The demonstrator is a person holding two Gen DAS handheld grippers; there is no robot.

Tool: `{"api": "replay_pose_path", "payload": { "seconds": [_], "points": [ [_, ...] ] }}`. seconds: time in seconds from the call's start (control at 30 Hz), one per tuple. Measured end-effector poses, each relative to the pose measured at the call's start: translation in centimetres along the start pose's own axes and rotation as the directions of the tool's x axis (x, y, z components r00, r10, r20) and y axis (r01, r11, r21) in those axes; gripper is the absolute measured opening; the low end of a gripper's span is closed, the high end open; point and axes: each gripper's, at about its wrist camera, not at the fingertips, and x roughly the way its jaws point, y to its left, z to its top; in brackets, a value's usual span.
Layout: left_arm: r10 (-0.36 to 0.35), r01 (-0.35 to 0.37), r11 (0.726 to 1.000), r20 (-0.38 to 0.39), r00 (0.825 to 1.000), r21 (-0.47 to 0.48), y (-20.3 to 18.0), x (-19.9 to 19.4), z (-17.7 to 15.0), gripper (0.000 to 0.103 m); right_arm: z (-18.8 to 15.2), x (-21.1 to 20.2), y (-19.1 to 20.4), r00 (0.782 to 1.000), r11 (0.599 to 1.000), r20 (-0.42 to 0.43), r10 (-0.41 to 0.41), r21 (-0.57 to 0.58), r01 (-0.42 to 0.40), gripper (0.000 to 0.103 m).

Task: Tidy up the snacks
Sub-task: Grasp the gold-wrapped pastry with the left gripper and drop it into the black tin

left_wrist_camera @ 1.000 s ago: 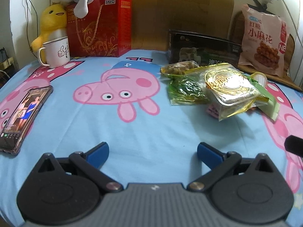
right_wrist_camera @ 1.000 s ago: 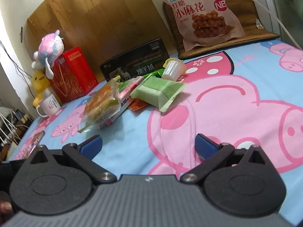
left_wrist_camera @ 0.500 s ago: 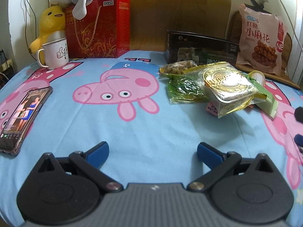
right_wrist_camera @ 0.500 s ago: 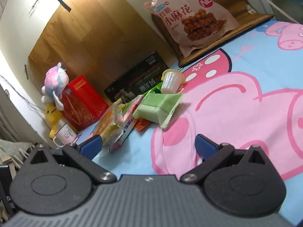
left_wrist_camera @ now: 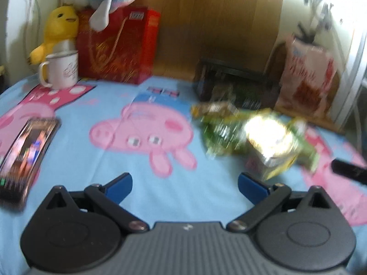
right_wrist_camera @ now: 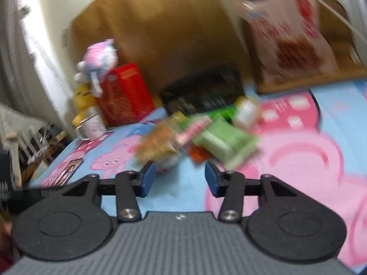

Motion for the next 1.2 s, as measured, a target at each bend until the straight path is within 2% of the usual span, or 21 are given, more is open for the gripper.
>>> {"api": "replay_pose_path", "payload": {
  "seconds": [0.07,0.17,0.3,0.43,0.47,0.5,0.53,0.57,0.67,0.83,0.93,1.03,1.2],
  "points": [
    [-0.100,0.100,0.994,-0.003,0.995,-0.048,0.7,0.1,1.7,0.099,1.1,0.6,0.9,1.000,0.998,0.003,0.029,-0.064,-0.029,0.047],
    [-0.256,0.249,0.959,-0.037,0.966,-0.137,1.2,1.8,3.9,0.094,2.4,2.4,1.4,0.998,0.993,-0.024,0.050,-0.108,-0.052,0.047],
    [-0.320,0.302,0.940,-0.111,0.941,-0.157,0.0,5.1,4.9,0.082,3.2,5.4,1.0,0.995,0.990,-0.092,0.048,-0.126,-0.060,0.047],
    [-0.388,0.352,0.916,-0.209,0.898,-0.191,-1.2,8.4,4.2,0.054,2.8,7.8,0.0,0.979,0.994,-0.190,0.074,-0.068,-0.089,0.042],
    [-0.432,0.388,0.896,-0.214,0.876,-0.218,-1.3,8.8,3.9,0.047,2.6,8.2,-0.3,0.974,0.995,-0.212,0.085,-0.042,-0.096,0.038],
    [-0.459,0.410,0.881,-0.214,0.862,-0.237,-1.2,9.0,3.8,0.041,2.5,8.4,-0.5,0.969,0.994,-0.225,0.098,-0.017,-0.105,0.036],
    [-0.470,0.420,0.874,-0.210,0.857,-0.243,-1.2,8.9,4.0,0.033,2.3,8.2,-0.6,0.968,0.994,-0.224,0.109,-0.001,-0.112,0.033],
    [-0.459,0.414,0.881,-0.202,0.865,-0.229,-1.4,8.5,4.2,0.034,2.3,7.9,-0.5,0.971,0.993,-0.212,0.111,-0.007,-0.115,0.029],
    [-0.447,0.416,0.889,-0.159,0.880,-0.193,-1.9,7.4,5.7,0.034,3.1,6.9,0.1,0.976,0.990,-0.170,0.134,-0.017,-0.139,0.027],
    [-0.409,0.399,0.910,-0.082,0.909,-0.111,-3.4,8.1,11.5,0.035,7.0,8.4,-0.3,0.984,0.989,-0.099,0.150,0.003,-0.151,0.027],
    [-0.379,0.377,0.924,-0.029,0.925,-0.060,-4.5,10.2,15.7,0.035,10.8,10.7,-1.4,0.988,0.989,-0.047,0.149,0.032,-0.148,0.027],
    [-0.338,0.337,0.940,-0.018,0.941,-0.048,-5.3,13.4,18.9,0.036,14.0,13.9,-2.8,0.991,0.990,-0.040,0.125,0.072,-0.122,0.027],
    [-0.301,0.298,0.951,-0.035,0.953,-0.087,-5.1,18.7,20.6,0.035,16.2,18.9,-4.0,0.997,0.999,-0.061,0.043,0.035,-0.041,0.027]
  ]
}}
